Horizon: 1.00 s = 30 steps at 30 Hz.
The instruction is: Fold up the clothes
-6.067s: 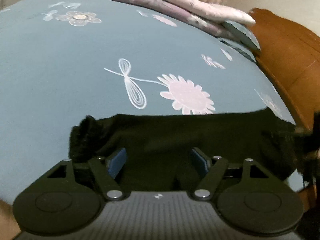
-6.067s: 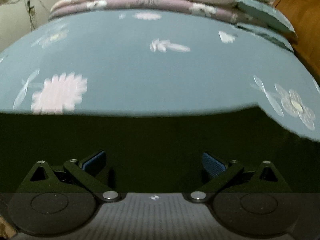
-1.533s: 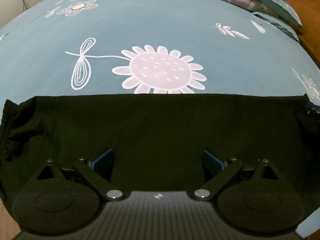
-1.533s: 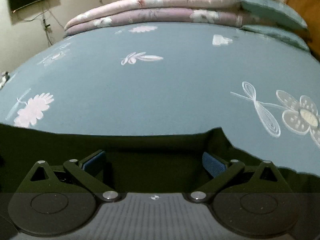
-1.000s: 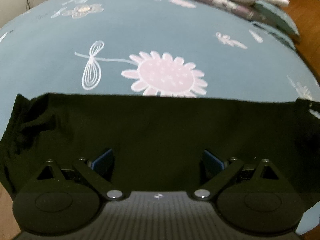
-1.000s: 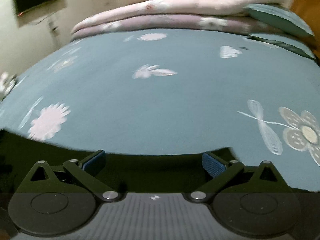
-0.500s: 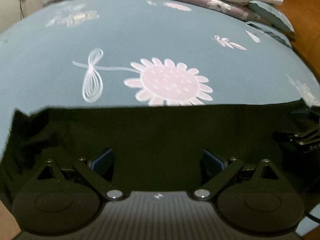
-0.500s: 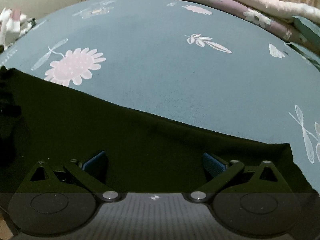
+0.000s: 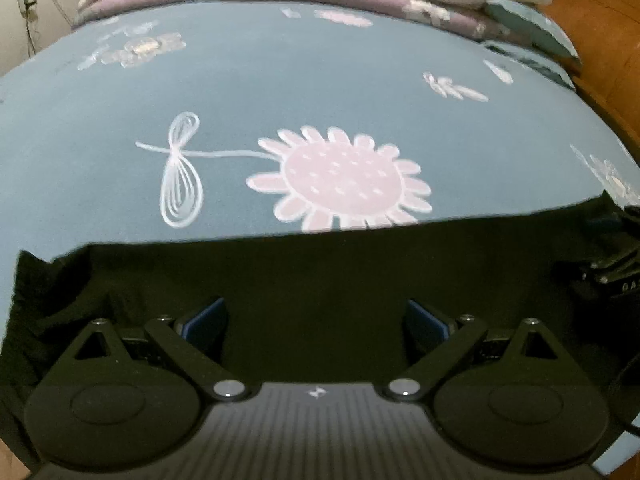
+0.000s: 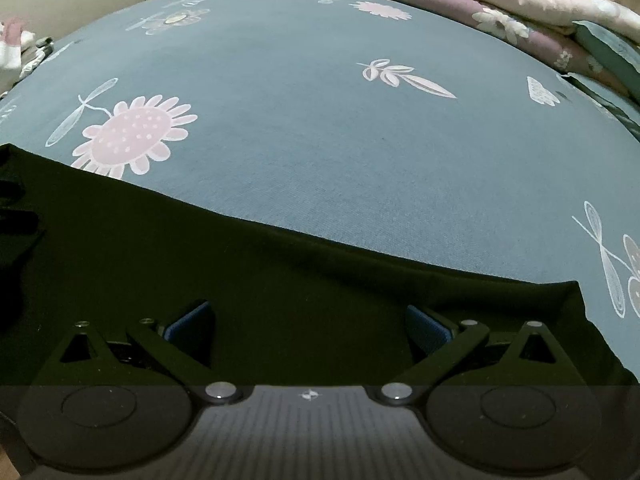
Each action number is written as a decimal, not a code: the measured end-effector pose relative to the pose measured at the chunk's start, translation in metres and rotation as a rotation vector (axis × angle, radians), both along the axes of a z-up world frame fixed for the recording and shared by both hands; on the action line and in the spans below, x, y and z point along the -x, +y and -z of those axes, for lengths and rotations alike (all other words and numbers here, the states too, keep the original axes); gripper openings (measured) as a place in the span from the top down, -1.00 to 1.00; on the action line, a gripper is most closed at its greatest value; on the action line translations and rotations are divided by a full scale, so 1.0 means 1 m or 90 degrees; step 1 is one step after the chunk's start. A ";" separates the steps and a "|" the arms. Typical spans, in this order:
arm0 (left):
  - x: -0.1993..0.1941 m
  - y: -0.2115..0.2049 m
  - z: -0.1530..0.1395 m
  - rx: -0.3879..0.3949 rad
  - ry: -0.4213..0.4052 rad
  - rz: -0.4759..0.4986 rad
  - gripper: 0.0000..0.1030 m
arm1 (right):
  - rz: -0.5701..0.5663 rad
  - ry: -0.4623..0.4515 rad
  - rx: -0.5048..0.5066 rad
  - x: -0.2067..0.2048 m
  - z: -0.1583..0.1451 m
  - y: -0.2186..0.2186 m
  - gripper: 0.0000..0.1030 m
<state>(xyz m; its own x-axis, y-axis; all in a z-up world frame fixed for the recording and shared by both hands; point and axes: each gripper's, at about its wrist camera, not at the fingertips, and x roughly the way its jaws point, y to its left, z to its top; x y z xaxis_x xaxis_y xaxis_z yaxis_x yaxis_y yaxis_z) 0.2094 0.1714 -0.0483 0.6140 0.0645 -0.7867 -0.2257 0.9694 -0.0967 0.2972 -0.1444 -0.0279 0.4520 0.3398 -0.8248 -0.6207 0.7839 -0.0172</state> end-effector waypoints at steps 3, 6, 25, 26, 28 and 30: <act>-0.002 0.010 0.001 0.000 0.006 -0.016 -0.86 | 0.006 0.000 0.001 0.000 0.000 0.002 -1.00; -0.002 0.026 0.006 -0.009 0.022 -0.056 -0.86 | 0.012 0.001 -0.001 0.000 0.001 0.002 -1.00; 0.089 0.001 0.009 0.038 0.116 0.005 -0.87 | 0.036 -0.027 -0.010 0.009 0.004 0.002 -1.00; 0.093 0.001 0.011 0.032 0.130 0.003 -0.87 | 0.036 -0.028 -0.011 0.009 0.004 0.002 -1.00; 0.098 0.002 0.009 0.032 0.148 -0.006 -0.87 | 0.035 -0.030 -0.012 0.009 0.004 0.002 -1.00; 0.098 0.003 0.003 0.027 0.148 -0.011 -0.87 | 0.034 -0.034 -0.016 0.010 0.004 0.001 -1.00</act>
